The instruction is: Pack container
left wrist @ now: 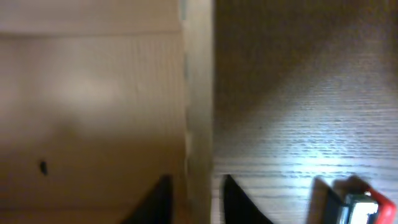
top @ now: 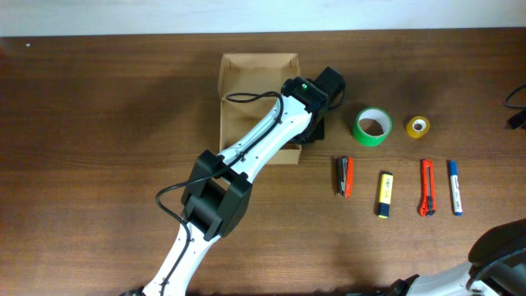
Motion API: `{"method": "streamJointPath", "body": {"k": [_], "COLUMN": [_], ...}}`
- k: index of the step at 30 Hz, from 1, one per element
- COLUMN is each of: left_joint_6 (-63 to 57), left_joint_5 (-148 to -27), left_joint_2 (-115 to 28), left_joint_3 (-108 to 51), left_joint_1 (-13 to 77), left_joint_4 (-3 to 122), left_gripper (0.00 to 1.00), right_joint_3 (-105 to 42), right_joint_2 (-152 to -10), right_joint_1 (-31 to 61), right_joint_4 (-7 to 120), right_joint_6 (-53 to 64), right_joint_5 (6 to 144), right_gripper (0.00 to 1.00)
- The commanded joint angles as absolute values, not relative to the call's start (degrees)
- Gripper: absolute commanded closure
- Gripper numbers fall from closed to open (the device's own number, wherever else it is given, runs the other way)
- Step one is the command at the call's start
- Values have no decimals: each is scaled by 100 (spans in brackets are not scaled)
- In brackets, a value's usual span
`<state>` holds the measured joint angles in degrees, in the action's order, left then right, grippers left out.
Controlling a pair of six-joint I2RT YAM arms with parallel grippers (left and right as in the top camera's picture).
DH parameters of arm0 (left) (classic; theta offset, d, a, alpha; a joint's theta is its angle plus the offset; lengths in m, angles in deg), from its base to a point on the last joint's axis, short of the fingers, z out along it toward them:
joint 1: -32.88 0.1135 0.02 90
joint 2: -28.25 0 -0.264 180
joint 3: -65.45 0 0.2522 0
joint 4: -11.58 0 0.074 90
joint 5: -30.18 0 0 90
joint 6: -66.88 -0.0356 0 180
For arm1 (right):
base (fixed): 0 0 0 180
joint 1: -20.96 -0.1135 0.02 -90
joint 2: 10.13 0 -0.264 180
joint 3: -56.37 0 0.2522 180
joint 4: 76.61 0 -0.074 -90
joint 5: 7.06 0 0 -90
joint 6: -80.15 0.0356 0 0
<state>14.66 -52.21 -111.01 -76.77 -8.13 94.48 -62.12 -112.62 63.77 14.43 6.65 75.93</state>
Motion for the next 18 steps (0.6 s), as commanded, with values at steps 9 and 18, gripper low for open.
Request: {"method": "streamJointPath", "body": {"k": [9, 18], "left_joint_6": [553, 247], "left_joint_5": [-4220, -2993], "left_joint_2": [-11156, -11132], "left_joint_3": [-9170, -11255], "left_joint_1": [-780, -221], "left_joint_4": [9719, 10781], "left_gripper": [29, 8], "right_joint_3": [-6345, -6345], "right_joint_2": [-11278, -11278], "right_joint_1": [6270, 5015], "right_joint_4": [1417, 1347], "right_joint_6": [547, -148], "right_joint_5": [7573, 7366], "right_gripper": [1, 71]}}
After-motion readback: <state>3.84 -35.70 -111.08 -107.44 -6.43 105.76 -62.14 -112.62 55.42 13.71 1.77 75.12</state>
